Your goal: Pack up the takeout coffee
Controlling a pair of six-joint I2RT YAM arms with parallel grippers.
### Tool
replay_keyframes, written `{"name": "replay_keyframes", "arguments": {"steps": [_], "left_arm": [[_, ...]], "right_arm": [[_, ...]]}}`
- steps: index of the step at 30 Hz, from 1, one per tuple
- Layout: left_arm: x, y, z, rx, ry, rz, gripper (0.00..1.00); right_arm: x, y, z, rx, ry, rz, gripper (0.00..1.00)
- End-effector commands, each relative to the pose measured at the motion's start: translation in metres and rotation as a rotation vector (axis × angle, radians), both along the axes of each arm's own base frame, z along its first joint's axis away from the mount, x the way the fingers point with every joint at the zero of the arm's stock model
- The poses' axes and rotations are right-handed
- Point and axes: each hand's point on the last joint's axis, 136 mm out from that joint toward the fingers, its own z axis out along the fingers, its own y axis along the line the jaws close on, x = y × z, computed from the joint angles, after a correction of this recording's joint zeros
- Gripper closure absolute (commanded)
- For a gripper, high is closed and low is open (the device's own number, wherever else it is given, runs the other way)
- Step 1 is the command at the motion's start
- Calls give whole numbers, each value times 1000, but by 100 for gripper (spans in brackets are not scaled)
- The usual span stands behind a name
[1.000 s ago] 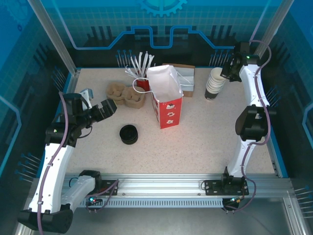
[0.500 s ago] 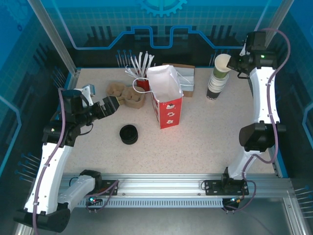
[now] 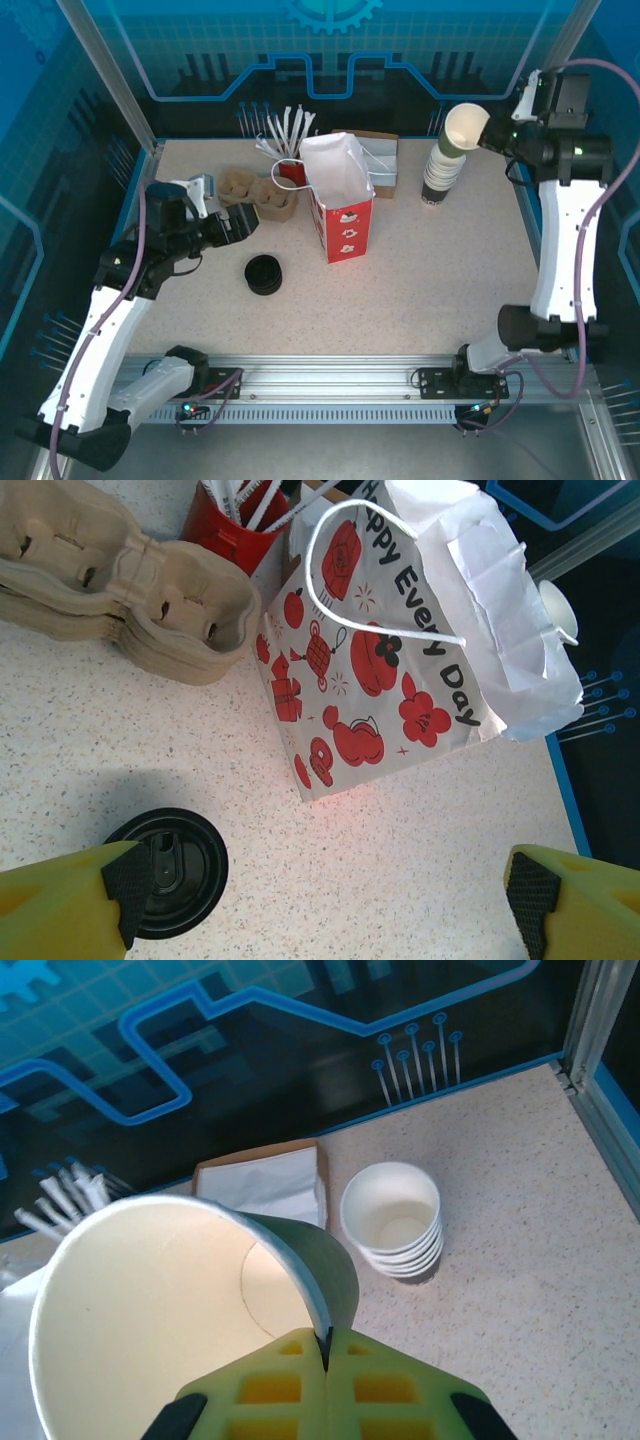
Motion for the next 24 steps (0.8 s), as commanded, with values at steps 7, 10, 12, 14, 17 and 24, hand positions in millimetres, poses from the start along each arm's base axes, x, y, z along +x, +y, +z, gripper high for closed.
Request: {"name": "replay_keyframes", "arguments": {"steps": [7, 10, 12, 14, 17, 24], "left_arm": [[3, -8, -32, 52, 57, -11, 10], [5, -10, -49, 56, 92, -11, 9], [8, -9, -64, 72, 125, 0, 8], [10, -4, -77, 99, 166, 25, 7], [14, -4, -92, 102, 205, 44, 7], [18, -4, -117, 83, 271, 84, 6]], "right_arm": [[-72, 46, -58, 53, 144, 160, 100], [-91, 62, -85, 67, 192, 201, 100], [-104, 75, -106, 68, 222, 237, 100], [-115, 85, -125, 77, 246, 252, 100], [-129, 99, -154, 92, 269, 279, 100], [-144, 129, -200, 79, 253, 303, 100]]}}
